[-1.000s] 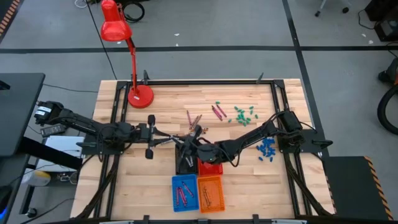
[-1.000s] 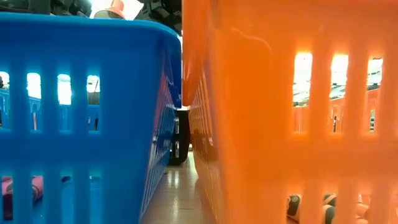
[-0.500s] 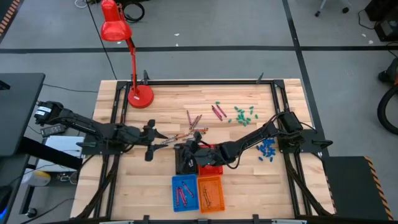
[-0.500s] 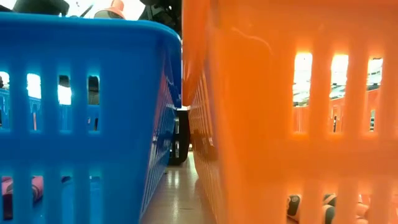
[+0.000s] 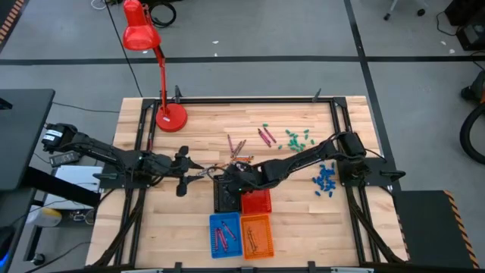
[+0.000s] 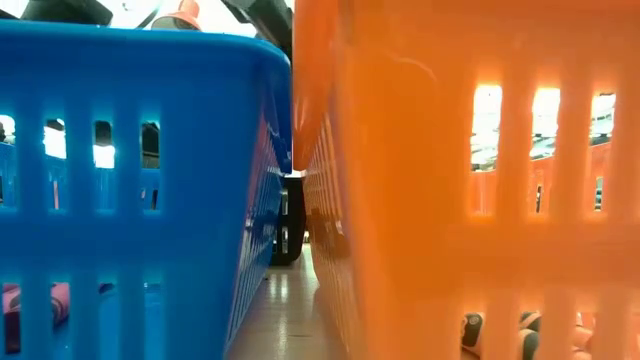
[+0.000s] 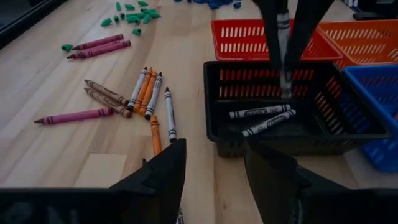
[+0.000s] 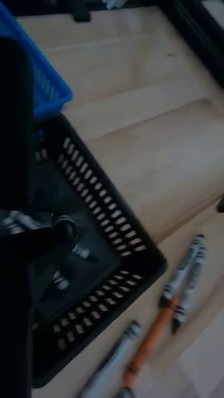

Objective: Sort crayons
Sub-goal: Put the black crayon into the black basket

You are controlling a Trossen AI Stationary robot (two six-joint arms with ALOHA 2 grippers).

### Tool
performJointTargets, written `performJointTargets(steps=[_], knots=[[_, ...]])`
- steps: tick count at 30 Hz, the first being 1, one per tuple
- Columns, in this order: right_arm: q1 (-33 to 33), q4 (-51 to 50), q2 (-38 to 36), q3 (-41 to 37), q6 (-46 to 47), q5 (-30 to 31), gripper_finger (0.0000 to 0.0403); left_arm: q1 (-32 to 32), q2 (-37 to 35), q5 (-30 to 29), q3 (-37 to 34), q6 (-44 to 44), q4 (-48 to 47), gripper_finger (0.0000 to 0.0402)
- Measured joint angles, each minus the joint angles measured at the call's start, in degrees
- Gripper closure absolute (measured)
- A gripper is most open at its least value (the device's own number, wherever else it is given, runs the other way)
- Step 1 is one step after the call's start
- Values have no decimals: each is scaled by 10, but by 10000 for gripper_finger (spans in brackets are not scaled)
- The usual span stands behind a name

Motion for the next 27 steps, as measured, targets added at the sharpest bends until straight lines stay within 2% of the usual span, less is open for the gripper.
performJointTargets(steps=[4, 12, 20, 27], knots=[[-8, -67, 0, 26, 13, -53, 360, 0, 0, -5, 0, 0, -9, 230], [-20, -100, 0, 27, 22, -112, 360, 0, 0, -5, 0, -3, -16, 230], [-18, -94, 0, 27, 24, -141, 360, 0, 0, -12, 0, -3, -16, 230], [-4, -91, 0, 34, 40, -127, 360, 0, 0, -14, 0, -3, -16, 230]])
